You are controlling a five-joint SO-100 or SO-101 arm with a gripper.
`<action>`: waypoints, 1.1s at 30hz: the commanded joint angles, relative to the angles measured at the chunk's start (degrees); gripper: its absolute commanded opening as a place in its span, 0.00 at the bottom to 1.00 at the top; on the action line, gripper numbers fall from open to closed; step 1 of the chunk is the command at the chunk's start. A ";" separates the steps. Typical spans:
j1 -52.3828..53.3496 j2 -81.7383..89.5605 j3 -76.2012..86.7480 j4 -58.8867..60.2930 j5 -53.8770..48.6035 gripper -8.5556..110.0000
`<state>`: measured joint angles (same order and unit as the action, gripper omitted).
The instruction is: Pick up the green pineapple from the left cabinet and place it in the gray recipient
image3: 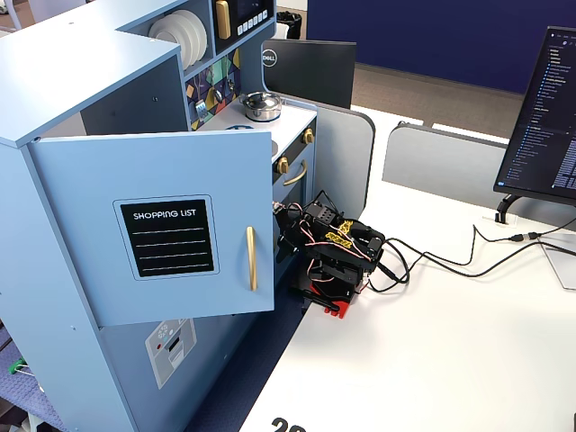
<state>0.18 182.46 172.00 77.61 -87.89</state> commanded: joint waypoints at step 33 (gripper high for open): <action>-44.65 -34.28 -37.97 -75.23 -0.26 0.30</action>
<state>-42.98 152.75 142.82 5.80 -86.57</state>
